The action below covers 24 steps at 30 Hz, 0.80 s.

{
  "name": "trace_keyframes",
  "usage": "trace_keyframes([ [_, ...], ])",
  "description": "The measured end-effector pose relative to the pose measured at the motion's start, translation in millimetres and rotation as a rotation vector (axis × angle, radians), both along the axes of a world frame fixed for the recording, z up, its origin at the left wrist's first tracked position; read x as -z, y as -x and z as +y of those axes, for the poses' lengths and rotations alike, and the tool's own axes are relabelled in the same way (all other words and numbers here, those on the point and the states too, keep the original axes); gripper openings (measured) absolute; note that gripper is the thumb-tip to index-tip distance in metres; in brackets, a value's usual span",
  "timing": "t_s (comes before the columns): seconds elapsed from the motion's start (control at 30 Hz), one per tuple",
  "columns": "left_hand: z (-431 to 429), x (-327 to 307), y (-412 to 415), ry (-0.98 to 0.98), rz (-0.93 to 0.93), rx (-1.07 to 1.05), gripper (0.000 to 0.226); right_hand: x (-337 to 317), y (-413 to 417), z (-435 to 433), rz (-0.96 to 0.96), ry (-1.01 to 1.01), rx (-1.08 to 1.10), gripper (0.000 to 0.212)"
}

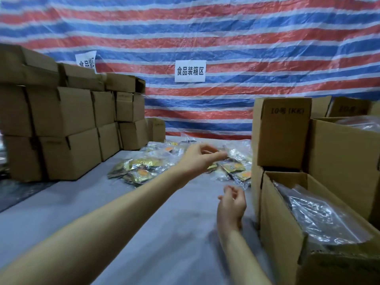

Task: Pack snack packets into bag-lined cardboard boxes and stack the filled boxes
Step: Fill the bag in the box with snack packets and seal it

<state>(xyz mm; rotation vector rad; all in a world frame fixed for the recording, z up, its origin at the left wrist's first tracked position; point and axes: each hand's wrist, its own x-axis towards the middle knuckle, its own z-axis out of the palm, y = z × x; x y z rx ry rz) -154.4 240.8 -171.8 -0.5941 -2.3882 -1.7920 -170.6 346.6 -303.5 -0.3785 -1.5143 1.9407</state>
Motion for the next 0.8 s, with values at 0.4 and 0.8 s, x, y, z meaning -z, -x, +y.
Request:
trace_keyframes([
  [0.4,-224,10,-5,0.329,0.100,-0.661,0.014,-102,2,-124,0.260,0.030,-0.226,0.008],
  [0.8,-387,-71,51,1.058,0.584,-1.354,0.093,-141,29,-183,0.455,0.051,-0.427,0.017],
])
